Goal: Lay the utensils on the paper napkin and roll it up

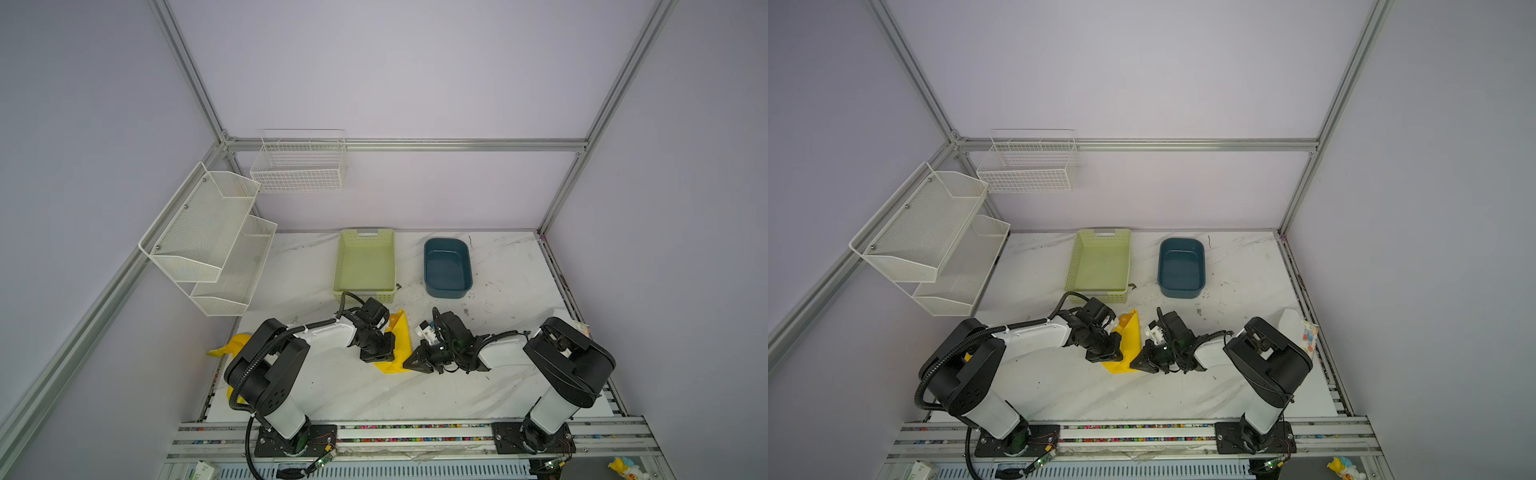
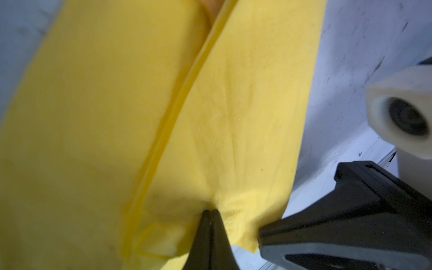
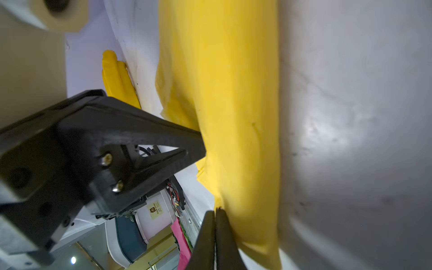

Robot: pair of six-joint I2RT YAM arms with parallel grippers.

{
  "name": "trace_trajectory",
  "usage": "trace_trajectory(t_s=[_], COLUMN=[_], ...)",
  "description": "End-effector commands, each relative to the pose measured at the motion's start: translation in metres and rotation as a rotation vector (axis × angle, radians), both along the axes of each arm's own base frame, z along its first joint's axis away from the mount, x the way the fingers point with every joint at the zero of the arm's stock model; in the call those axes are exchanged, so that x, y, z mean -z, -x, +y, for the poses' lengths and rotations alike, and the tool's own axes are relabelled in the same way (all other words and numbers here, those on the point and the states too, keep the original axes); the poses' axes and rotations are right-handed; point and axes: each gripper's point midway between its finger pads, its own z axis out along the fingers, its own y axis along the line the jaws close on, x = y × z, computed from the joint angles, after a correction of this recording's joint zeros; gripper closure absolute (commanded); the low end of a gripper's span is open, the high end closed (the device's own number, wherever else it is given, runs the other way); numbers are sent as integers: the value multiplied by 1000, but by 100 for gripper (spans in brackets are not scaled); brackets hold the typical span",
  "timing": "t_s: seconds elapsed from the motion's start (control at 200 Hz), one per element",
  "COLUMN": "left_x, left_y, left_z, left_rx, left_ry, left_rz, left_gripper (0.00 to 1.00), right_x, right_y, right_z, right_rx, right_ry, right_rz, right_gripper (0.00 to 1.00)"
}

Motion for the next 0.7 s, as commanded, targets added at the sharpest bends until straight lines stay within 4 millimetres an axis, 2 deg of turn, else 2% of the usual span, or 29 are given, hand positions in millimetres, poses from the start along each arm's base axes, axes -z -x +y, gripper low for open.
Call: trace_trajectory(t_s=[0.0,0.135,0.365,0.515,0.695], left_x=[12,11,10,9,9], left_y=[0,1,0,0,0], left_z=[10,10,11,10,11], left_rx=[-5,-4,-1,1,1], left_ry=[-78,-78,-78,-77,-78], left_rz=[17,19,14,12,12], left_gripper=[95,95,95,95,95], right_x=[12,9,-18,-9,5], right_y=[4,3,-8,-12,-11], right_z=[-6,-8,-16,-28,-31], right_rx=[2,15,62,81,64], right_ry=[28,27,-16,9,33], right_rz=[18,12,-33,-22,-5], right_gripper=[92,92,92,92,92])
